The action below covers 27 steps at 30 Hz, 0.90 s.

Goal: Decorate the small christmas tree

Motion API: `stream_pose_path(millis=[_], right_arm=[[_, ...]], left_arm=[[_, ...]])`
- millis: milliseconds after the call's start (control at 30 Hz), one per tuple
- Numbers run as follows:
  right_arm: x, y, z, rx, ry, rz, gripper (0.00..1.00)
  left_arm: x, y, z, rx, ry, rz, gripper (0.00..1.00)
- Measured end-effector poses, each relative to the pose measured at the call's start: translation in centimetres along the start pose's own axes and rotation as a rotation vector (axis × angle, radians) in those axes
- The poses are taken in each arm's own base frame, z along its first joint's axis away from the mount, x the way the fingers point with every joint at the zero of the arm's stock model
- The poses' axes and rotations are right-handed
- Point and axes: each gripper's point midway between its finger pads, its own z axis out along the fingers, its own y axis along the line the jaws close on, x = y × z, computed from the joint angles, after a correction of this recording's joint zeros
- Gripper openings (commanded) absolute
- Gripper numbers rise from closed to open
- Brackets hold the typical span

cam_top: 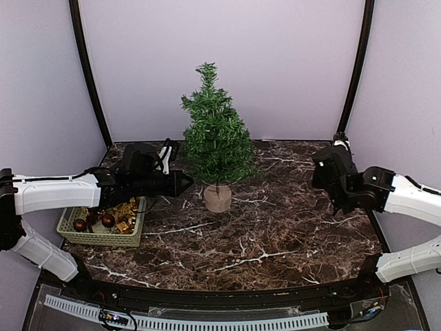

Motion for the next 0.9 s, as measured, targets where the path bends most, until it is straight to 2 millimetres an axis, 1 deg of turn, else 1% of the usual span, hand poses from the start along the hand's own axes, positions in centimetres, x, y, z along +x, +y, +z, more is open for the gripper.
stream_pose_path(millis=[133, 233, 267, 300, 333, 367, 400, 467, 533, 633, 733, 800, 900], right_arm=[[5.5, -1.2, 2.2, 0.044, 0.133, -0.022, 0.00], [8.3, -2.1, 3.1, 0.058, 0.208, -0.012, 0.01], [8.8, -2.2, 3.2, 0.053, 0.225, -0.011, 0.09], [9.2, -2.0, 3.3, 0.036, 0.240, -0.001, 0.22], [9.5, -1.4, 3.3, 0.007, 0.256, 0.006, 0.43], [9.5, -0.9, 3.2, -0.023, 0.264, 0.024, 0.57], [9.5, -0.3, 3.1, -0.058, 0.273, 0.035, 0.68], [8.9, 0.7, 2.5, -0.130, 0.280, 0.058, 0.80], [8.0, 1.4, 1.7, -0.199, 0.273, 0.076, 0.88], [5.7, 2.3, -0.3, -0.331, 0.236, 0.114, 0.95], [3.8, 3.5, -2.8, -0.509, 0.199, 0.124, 0.95], [3.1, 4.6, -4.7, -0.638, 0.190, 0.108, 0.96], [3.0, 6.0, -7.0, -0.792, 0.210, 0.069, 0.95]], left_arm=[[0.0, 0.1, 0.0, -0.002, -0.001, 0.008, 0.00], [-0.1, 0.2, -0.2, -0.007, 0.000, 0.011, 0.00], [-0.2, 0.2, -0.3, -0.006, -0.002, 0.012, 0.00], [-0.2, 0.2, -0.3, -0.006, -0.004, 0.013, 0.00], [-0.3, 0.2, -0.4, -0.004, -0.005, 0.014, 0.00], [-0.3, 0.1, -0.4, -0.002, -0.005, 0.015, 0.00], [-0.3, 0.1, -0.4, 0.001, -0.003, 0.017, 0.00], [-0.2, 0.0, -0.4, 0.007, 0.001, 0.023, 0.00], [-0.1, -0.1, -0.4, 0.013, 0.004, 0.029, 0.00], [-0.1, -0.2, -0.4, 0.022, 0.007, 0.035, 0.00], [0.0, -0.4, -0.5, 0.033, 0.011, 0.039, 0.00], [0.0, -0.5, -0.5, 0.036, 0.012, 0.042, 0.00], [0.0, -0.5, -0.5, 0.039, 0.014, 0.044, 0.00]])
